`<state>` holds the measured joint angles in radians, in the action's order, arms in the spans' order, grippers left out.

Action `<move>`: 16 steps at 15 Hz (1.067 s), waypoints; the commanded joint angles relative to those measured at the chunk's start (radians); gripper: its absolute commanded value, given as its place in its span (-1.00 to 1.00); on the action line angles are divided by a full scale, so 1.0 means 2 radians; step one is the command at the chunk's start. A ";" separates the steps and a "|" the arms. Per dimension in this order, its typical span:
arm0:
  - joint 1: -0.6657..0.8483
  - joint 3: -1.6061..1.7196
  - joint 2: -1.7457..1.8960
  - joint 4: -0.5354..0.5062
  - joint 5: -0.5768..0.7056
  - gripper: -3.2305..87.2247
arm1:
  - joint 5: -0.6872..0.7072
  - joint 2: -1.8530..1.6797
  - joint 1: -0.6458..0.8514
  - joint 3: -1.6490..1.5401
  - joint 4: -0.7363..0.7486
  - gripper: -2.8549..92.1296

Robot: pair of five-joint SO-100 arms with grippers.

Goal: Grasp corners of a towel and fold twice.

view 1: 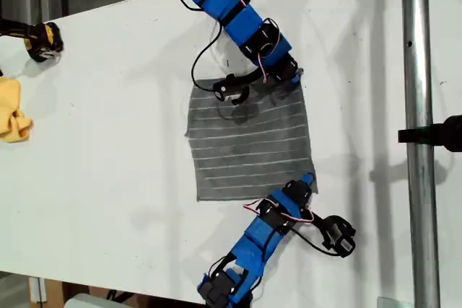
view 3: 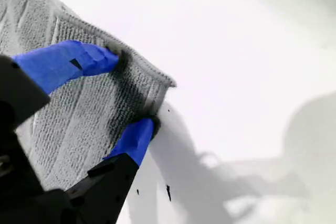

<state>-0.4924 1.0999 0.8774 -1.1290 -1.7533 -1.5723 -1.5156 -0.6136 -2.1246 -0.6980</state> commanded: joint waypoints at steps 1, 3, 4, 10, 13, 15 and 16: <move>0.006 -0.014 -0.025 0.018 -0.012 -0.60 | -0.001 -0.013 -0.004 0.006 0.005 -0.94; 0.020 -0.008 -0.049 -0.009 -0.020 -0.84 | 0.002 -0.015 -0.002 0.008 0.004 -0.94; 0.028 -0.006 -0.048 -0.030 -0.022 -0.96 | 0.002 -0.015 -0.002 0.008 0.004 -0.94; -0.030 -0.106 0.059 -0.110 0.077 -0.96 | -0.014 -0.023 -0.067 0.130 -0.083 -0.94; -0.074 -0.107 0.123 -0.096 0.075 -0.96 | -0.015 0.080 -0.110 0.386 -0.274 -0.94; -0.078 -0.080 0.154 -0.114 0.058 -0.96 | -0.018 0.069 -0.097 0.370 -0.292 -0.94; -0.058 -0.065 0.163 -0.145 0.057 -0.96 | -0.014 0.045 -0.072 0.334 -0.296 -0.94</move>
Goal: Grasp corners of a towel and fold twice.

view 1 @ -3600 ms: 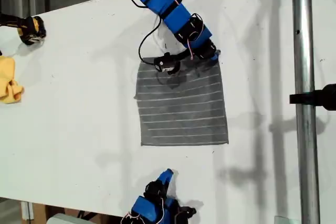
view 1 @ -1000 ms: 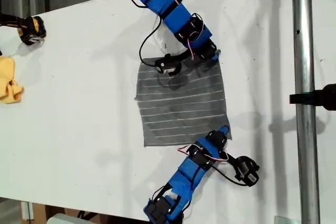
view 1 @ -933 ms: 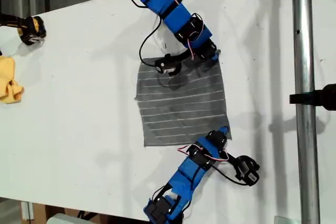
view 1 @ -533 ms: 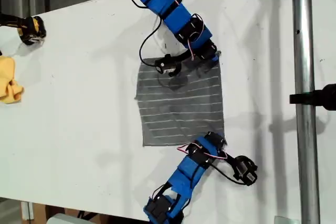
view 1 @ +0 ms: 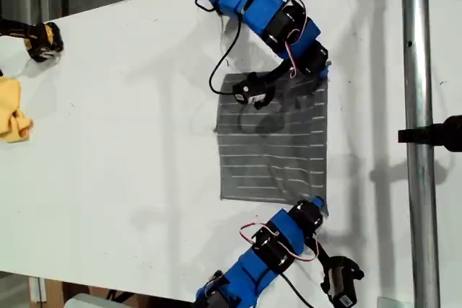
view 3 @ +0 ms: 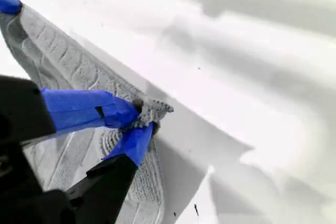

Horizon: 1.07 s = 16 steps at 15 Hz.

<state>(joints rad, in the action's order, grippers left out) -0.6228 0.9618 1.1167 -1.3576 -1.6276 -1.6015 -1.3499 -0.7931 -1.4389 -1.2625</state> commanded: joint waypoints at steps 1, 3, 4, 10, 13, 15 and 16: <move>0.040 0.025 0.054 -0.051 0.009 -0.96 | 0.011 -0.066 0.053 -0.047 -0.028 -0.94; 0.133 0.105 0.107 -0.064 0.048 -0.96 | 0.047 -0.144 0.150 -0.150 -0.023 -0.94; 0.184 0.156 0.143 -0.051 0.080 -0.96 | 0.069 -0.193 0.202 -0.202 -0.011 -0.94; 0.332 0.260 0.217 -0.010 0.206 -0.96 | 0.191 -0.422 0.397 -0.364 0.007 -0.94; 0.289 0.298 0.220 0.027 0.172 -0.96 | 0.145 -0.441 0.336 -0.417 0.051 -0.94; 0.256 0.331 0.220 0.061 0.137 -0.96 | 0.107 -0.434 0.283 -0.446 0.098 -0.94; 0.244 0.349 0.220 0.076 0.120 -0.96 | 0.091 -0.423 0.262 -0.456 0.121 -0.94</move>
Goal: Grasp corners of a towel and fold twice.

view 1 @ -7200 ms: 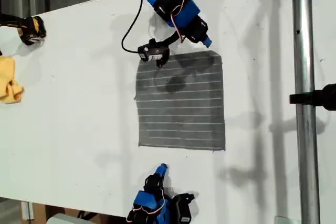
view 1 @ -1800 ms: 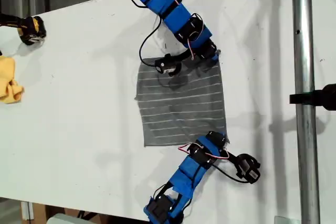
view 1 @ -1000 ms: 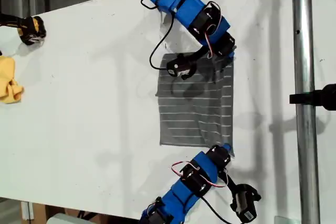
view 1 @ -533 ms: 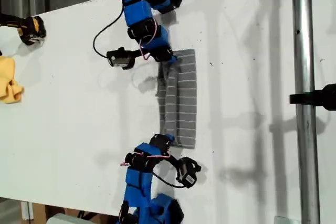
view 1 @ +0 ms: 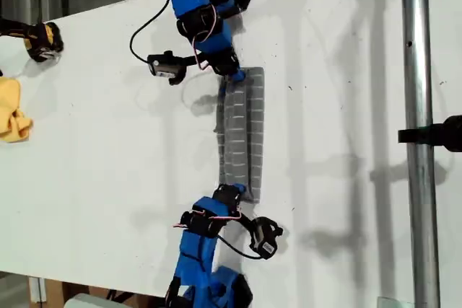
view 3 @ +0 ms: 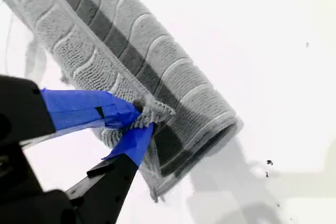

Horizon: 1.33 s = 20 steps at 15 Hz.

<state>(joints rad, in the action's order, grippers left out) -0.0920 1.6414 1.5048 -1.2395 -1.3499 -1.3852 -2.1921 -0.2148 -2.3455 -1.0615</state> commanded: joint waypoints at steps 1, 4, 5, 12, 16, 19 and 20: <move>-0.031 0.026 0.026 0.035 -0.033 -0.96 | -0.034 0.012 -0.044 -0.012 0.041 -0.94; -0.035 0.077 0.014 0.087 -0.057 -0.96 | -0.058 0.044 -0.057 -0.058 0.108 -0.94; -0.028 0.078 -0.002 0.088 -0.057 -0.96 | -0.059 0.053 -0.051 -0.061 0.112 -0.94; 0.007 0.077 -0.016 0.083 -0.044 -0.94 | -0.025 0.042 0.004 -0.072 0.077 -0.94; -0.008 0.049 -0.027 0.018 -0.049 -0.49 | -0.058 0.003 -0.021 -0.075 0.028 -0.79; -0.064 -0.027 0.099 -0.095 -0.020 -0.23 | -0.074 -0.093 -0.042 -0.081 -0.029 -0.81; -0.075 0.001 0.184 -0.098 -0.011 -0.17 | -0.074 -0.117 -0.048 -0.081 -0.044 -0.77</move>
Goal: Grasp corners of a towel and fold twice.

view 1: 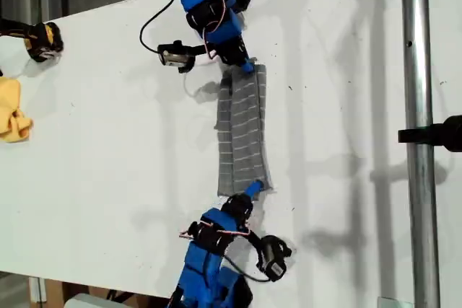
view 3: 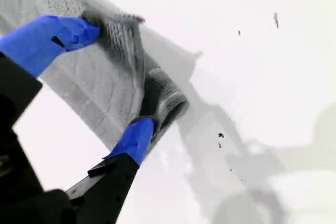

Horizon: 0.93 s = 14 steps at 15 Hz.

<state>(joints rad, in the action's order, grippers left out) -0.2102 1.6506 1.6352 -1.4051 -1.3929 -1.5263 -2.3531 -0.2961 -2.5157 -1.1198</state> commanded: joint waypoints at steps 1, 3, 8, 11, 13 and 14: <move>-0.021 0.058 0.214 -0.007 0.007 -0.19 | -0.004 -0.059 -0.009 0.004 -0.025 -0.73; -0.007 0.251 0.407 0.035 -0.037 -0.22 | 0.002 -0.074 -0.004 0.002 -0.008 -0.65; -0.013 0.452 0.699 0.028 -0.091 -0.30 | 0.047 -0.146 0.045 0.017 0.024 -0.35; -0.018 0.495 0.762 0.024 -0.095 -0.30 | 0.037 -0.350 0.067 -0.003 -0.078 -0.35; -0.020 0.548 0.874 0.005 -0.103 -0.34 | -0.030 -0.462 0.030 -0.025 -0.178 -0.35; -0.023 0.564 0.905 0.007 -0.094 -0.36 | -0.064 -0.449 -0.002 -0.038 -0.179 -0.35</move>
<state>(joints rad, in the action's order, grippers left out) -0.2424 2.7612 3.3656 -1.3852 -1.5861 -1.5800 -3.2275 -0.2362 -2.5878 -1.4465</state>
